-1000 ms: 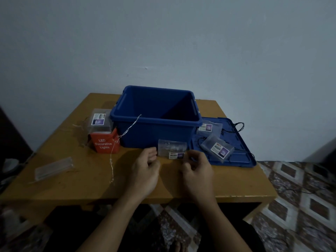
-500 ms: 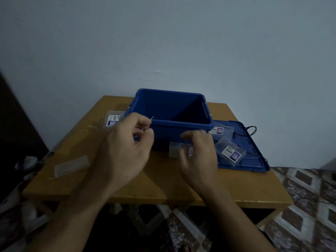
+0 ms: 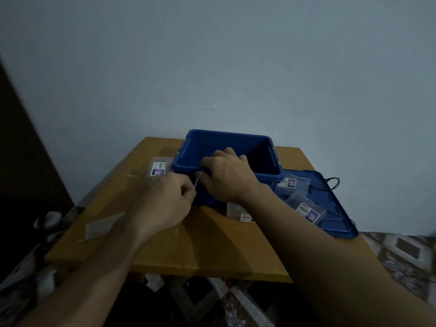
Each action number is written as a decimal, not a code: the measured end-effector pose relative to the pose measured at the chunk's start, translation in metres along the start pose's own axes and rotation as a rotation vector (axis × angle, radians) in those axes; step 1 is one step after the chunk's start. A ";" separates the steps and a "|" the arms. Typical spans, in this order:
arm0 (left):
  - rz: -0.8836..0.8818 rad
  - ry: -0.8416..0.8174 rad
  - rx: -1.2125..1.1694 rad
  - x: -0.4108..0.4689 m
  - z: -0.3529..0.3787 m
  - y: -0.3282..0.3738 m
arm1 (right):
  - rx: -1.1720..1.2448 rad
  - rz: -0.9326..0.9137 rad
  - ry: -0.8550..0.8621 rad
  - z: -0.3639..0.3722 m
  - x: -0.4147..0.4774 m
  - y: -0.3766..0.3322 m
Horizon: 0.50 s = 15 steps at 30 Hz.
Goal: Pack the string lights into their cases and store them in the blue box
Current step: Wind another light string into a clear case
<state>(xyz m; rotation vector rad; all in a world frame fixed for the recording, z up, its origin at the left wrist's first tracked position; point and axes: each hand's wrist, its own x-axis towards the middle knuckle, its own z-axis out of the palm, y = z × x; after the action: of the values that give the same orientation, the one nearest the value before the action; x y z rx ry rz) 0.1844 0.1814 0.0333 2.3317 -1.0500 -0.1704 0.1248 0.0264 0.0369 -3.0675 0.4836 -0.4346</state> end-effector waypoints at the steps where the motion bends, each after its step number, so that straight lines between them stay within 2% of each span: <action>1: 0.006 0.013 0.006 -0.001 0.000 0.001 | 0.028 0.010 0.007 -0.002 0.000 0.000; 6: 0.038 0.139 -0.066 -0.008 -0.014 0.002 | 0.082 0.041 0.059 -0.017 0.002 0.003; 11: 0.091 0.247 -0.164 -0.029 -0.040 0.008 | 0.267 0.072 0.176 -0.042 -0.001 0.007; 15: 0.137 0.291 -0.203 -0.049 -0.056 0.014 | 0.346 0.083 0.195 -0.067 -0.013 0.003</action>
<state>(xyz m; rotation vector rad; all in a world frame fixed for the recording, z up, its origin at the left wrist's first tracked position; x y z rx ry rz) 0.1608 0.2344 0.0823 2.0215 -0.9916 0.1078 0.0935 0.0300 0.0978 -2.6768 0.4788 -0.7332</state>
